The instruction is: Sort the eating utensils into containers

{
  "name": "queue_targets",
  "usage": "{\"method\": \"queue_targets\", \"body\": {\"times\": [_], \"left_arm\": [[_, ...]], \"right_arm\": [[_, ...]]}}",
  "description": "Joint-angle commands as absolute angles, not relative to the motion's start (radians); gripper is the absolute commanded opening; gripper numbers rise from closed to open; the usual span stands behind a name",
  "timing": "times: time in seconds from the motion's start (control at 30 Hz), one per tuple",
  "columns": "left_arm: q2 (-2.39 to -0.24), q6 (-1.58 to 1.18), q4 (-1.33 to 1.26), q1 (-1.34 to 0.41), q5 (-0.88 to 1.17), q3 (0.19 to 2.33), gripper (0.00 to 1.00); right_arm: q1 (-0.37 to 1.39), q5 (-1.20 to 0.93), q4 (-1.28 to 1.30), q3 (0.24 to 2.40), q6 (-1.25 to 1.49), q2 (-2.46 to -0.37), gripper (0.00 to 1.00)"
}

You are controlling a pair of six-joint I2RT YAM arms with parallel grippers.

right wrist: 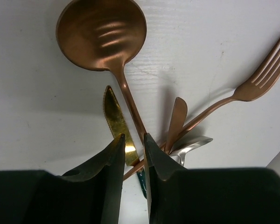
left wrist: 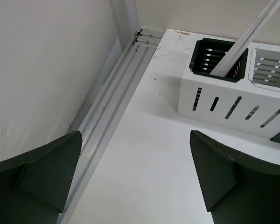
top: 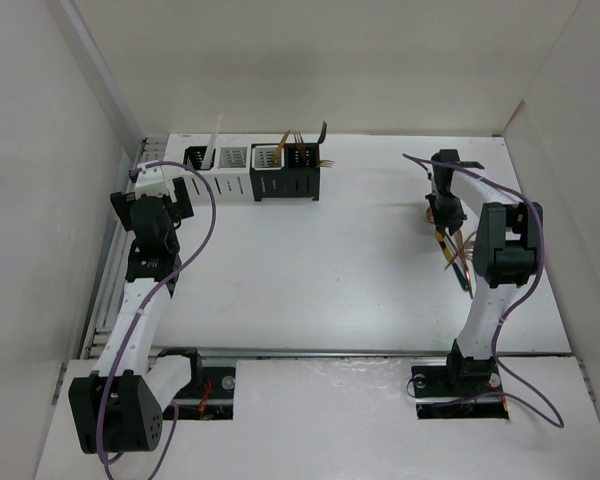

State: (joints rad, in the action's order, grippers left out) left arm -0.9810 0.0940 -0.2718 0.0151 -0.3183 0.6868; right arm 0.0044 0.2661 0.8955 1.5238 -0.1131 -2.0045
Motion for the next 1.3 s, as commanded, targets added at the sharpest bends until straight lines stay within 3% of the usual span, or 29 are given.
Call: {"method": "queue_targets", "body": {"times": [0.0, 0.53, 0.6, 0.67, 0.83, 0.97, 1.1, 1.27], "left_arm": [[-0.976, 0.106, -0.298, 0.020, -0.331, 0.733, 1.00], [-0.976, 0.115, -0.298, 0.020, -0.331, 0.752, 1.00], [-0.976, 0.115, -0.288, 0.020, -0.331, 0.752, 1.00], [-0.976, 0.115, -0.288, 0.020, -0.322, 0.752, 1.00], [-0.966, 0.146, -0.255, 0.020, -0.269, 0.761, 1.00], [-0.966, 0.238, -0.166, 0.020, -0.053, 0.810, 1.00], [-0.976, 0.298, -0.074, 0.020, 0.304, 0.856, 1.00], [-0.996, 0.324, 0.011, 0.020, 0.608, 0.911, 1.00]], "right_arm": [[-0.014, 0.282, 0.885, 1.549, -0.124, -2.028, 0.28], [-0.032, 0.275, 0.834, 1.560, -0.135, -2.105, 0.28], [-0.032, 0.264, 0.834, 1.572, -0.159, -2.117, 0.22], [-0.032, 0.253, 0.834, 1.581, -0.160, -2.117, 0.00], [-0.032, 0.253, 0.811, 1.591, -0.160, -2.053, 0.00], [-0.032, 0.213, 0.787, 1.641, -0.147, -1.941, 0.00], [-0.021, 0.094, 0.688, 1.664, -0.088, -1.772, 0.00], [0.165, -0.080, 0.262, 1.438, 0.057, -1.533, 0.00]]}}
